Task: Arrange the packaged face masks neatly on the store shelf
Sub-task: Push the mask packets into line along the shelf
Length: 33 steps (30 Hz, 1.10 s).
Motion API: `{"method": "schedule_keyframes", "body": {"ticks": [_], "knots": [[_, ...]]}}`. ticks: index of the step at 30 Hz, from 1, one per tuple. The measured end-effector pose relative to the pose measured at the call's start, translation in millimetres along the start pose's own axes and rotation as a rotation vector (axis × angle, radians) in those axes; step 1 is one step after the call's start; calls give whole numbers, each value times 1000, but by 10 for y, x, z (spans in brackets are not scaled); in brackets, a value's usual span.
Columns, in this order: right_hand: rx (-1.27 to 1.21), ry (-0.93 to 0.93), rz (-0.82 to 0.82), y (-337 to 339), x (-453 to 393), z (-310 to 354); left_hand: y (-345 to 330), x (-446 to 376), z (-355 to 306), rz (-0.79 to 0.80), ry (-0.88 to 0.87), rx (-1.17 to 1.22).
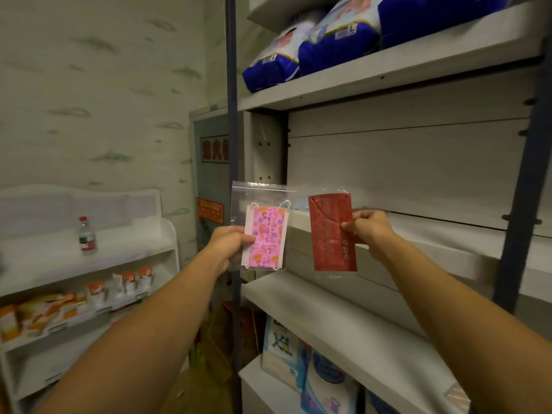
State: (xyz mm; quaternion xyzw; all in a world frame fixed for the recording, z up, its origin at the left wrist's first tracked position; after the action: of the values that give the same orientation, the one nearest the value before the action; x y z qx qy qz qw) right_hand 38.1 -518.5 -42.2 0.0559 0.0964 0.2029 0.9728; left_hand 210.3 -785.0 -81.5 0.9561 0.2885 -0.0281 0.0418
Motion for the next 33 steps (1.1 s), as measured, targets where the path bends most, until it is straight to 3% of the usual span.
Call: {"method": "schedule_keyframes", "body": {"ticks": [22,33], "knots": [[-13,45,69,-937,-2042,238,469,-2133,-221,-12,-78,-1],[-38,73,-49,-1343,-2607,183,737,-2998,-198,67,-98,-17]]}}
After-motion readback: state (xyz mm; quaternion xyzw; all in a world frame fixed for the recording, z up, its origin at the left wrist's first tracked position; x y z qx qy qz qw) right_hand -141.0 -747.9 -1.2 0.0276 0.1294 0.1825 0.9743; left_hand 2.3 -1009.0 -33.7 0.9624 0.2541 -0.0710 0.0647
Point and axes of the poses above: each hand's wrist, its own x-axis away from the middle knuckle, its own y-axis out of the back of the hand, z = x × y, the point moved 5 cm from there along -x, towards the middle knuckle, and after that the axes turned 9 degrees about z, right-handed, at the moved point
